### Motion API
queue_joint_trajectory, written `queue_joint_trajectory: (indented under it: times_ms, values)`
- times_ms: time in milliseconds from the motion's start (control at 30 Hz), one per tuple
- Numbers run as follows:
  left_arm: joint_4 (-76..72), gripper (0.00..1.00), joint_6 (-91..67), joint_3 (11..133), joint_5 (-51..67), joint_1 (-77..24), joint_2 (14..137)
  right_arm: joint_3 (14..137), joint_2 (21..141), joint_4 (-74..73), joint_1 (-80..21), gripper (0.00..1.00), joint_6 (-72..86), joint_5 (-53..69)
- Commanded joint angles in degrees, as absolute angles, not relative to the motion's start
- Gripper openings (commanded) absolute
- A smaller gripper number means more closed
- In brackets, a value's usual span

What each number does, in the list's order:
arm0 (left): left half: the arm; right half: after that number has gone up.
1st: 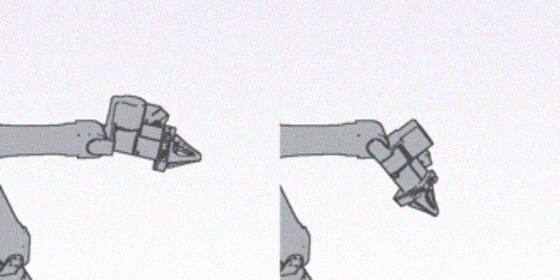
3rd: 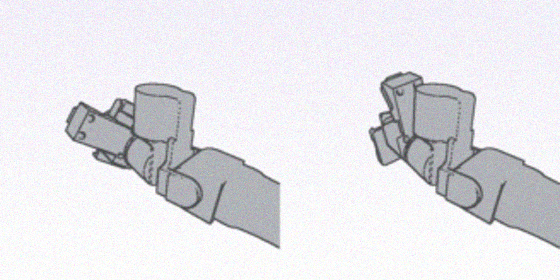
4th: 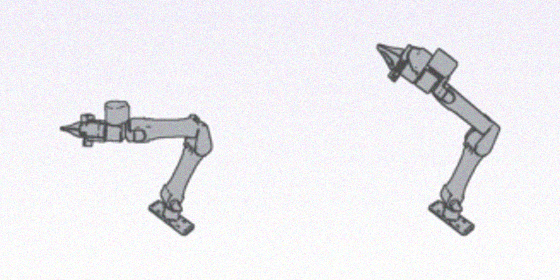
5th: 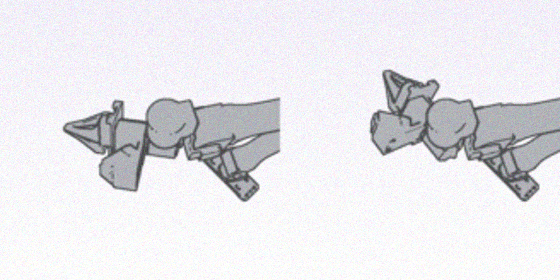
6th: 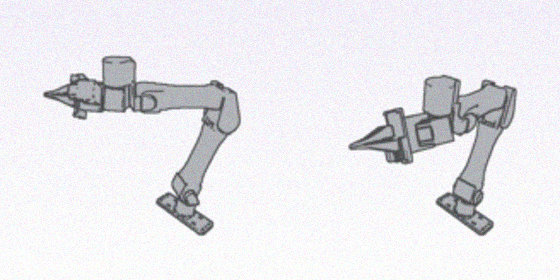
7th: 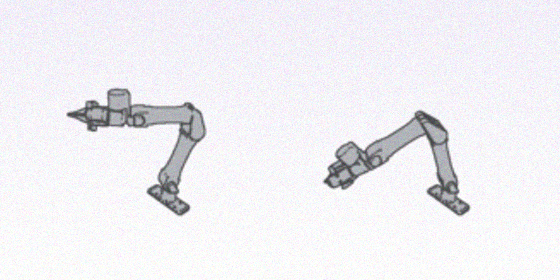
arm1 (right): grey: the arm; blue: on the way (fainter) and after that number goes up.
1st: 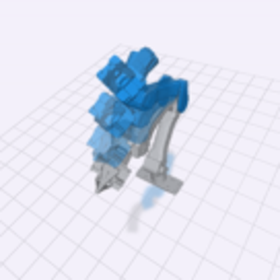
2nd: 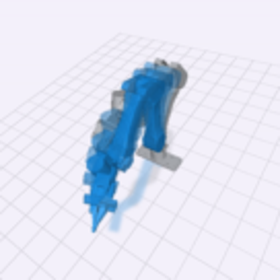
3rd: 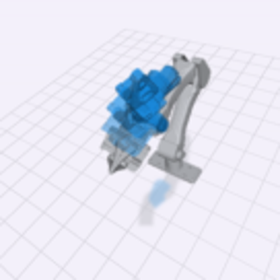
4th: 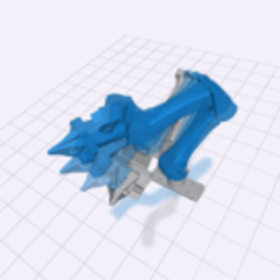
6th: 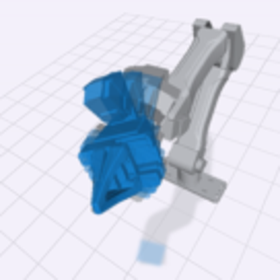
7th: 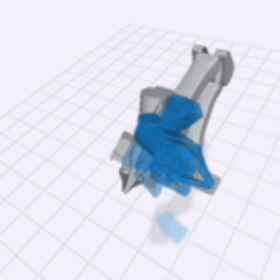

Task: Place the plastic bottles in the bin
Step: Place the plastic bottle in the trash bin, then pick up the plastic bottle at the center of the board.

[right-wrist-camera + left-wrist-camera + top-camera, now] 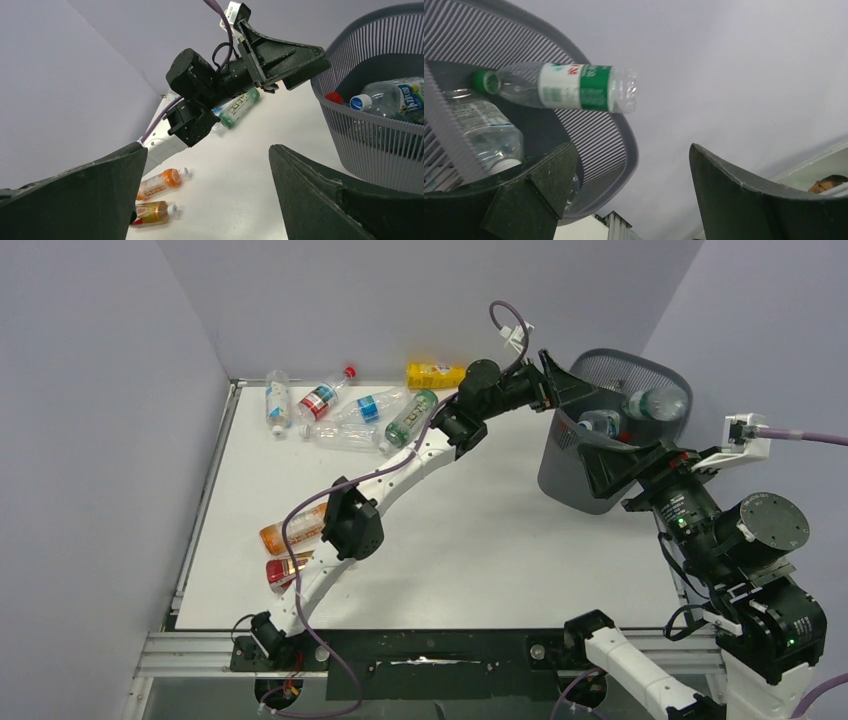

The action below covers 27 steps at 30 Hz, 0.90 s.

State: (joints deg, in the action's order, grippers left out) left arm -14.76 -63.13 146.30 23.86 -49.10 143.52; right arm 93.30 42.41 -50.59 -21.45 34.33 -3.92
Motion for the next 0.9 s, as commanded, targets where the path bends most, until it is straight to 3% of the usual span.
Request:
queue_joint_trajectory:
  times_ms: [0, 300, 667, 867]
  values:
    - [-12.41, 0.83, -60.12, 146.45, 24.59, -48.22, 139.7, 92.07, 42.5, -46.97, -21.46, 0.98, 34.31, -3.11]
    - [-1.94, 0.84, -49.42, 140.86, 24.8, -46.84, 128.77, 90.82, 42.95, -46.41, -21.49, 0.98, 34.55, -2.81]
    - [23.36, 0.84, -32.82, 123.73, 13.17, -41.45, 106.9, 87.72, 45.36, -44.8, -21.52, 0.98, 35.16, -0.21]
    - [30.54, 0.85, -34.58, 109.28, 10.03, -35.14, 93.37, 85.0, 47.38, -42.99, -21.52, 0.98, 35.91, 2.67]
